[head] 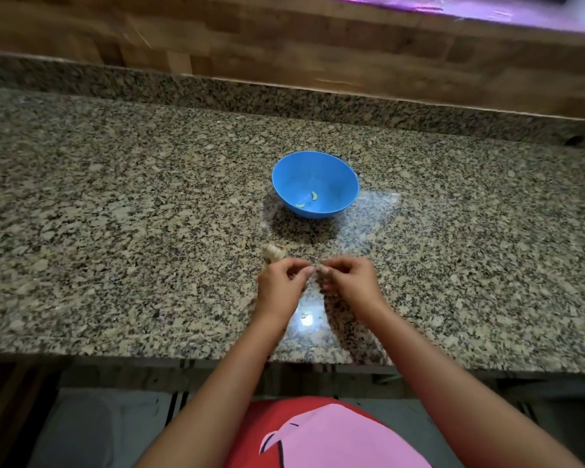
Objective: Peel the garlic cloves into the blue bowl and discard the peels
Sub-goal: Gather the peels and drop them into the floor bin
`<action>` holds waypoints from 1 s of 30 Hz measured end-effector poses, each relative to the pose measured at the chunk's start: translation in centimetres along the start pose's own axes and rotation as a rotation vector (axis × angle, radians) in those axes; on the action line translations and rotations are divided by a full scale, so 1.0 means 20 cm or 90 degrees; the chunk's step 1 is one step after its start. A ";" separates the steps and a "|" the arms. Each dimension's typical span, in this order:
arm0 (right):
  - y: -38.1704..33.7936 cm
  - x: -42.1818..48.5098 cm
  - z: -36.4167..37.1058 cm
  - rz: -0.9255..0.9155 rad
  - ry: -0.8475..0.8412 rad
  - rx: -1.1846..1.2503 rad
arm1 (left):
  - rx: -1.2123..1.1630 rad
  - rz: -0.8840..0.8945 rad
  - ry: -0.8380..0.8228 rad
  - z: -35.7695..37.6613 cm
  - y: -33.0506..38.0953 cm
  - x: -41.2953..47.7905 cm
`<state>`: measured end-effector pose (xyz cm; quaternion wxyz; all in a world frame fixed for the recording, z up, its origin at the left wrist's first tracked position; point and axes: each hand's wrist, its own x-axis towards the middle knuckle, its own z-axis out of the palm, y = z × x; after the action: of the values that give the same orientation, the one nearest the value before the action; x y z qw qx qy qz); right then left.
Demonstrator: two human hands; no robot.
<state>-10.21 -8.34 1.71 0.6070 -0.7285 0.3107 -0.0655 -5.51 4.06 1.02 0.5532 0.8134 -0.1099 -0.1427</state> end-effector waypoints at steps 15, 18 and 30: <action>-0.13 -0.07 -0.07 0.154 -0.119 0.435 | -0.299 -0.067 -0.134 -0.01 0.09 0.07; -0.13 -0.06 -0.08 0.166 -0.127 0.418 | -0.275 -0.085 -0.185 -0.02 0.09 0.08; -0.13 -0.07 -0.02 0.180 -0.064 0.505 | -0.102 0.027 -0.143 0.02 0.08 0.05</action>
<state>-10.47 -7.74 4.67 0.8576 -0.3912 0.3283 -0.0601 -4.69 2.84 2.36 0.6035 0.7428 -0.1765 -0.2299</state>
